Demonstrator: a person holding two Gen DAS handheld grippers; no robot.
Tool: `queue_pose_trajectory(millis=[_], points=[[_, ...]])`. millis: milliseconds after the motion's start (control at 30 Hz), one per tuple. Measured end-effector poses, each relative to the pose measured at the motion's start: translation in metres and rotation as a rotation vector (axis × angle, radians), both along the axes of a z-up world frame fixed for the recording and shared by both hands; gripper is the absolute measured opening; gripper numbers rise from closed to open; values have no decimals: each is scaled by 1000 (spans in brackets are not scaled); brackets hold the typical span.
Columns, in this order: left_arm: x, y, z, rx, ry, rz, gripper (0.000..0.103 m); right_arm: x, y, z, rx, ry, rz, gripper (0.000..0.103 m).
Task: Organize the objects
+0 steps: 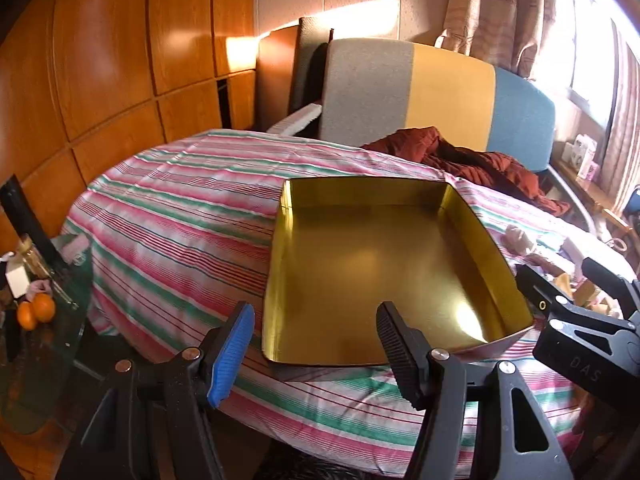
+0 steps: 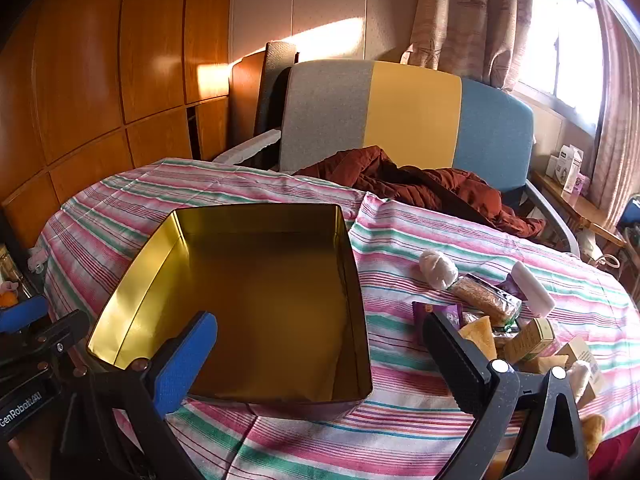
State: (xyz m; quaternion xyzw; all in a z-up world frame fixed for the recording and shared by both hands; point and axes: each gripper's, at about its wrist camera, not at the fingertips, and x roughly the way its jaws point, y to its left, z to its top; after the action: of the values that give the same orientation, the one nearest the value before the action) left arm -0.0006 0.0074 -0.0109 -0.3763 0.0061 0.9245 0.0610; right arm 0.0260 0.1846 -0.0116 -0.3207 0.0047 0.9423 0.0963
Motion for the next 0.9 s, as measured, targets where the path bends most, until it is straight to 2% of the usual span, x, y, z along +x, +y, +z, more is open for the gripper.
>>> queue_pose_trajectory(millis=[133,400,633,900], points=[[-2,1,0,39,-29,-27,64,2,2,1,9,3,-4,103],[-6,10,-1,66,-77,-64,64,6,11,7,9,8,-12,103],[-15,22,0,159,-159,-124,64,12,21,7,-1,11,-36,103],[-19,49,4,162,-135,-182,65,19,40,5,-19,6,-79,103]])
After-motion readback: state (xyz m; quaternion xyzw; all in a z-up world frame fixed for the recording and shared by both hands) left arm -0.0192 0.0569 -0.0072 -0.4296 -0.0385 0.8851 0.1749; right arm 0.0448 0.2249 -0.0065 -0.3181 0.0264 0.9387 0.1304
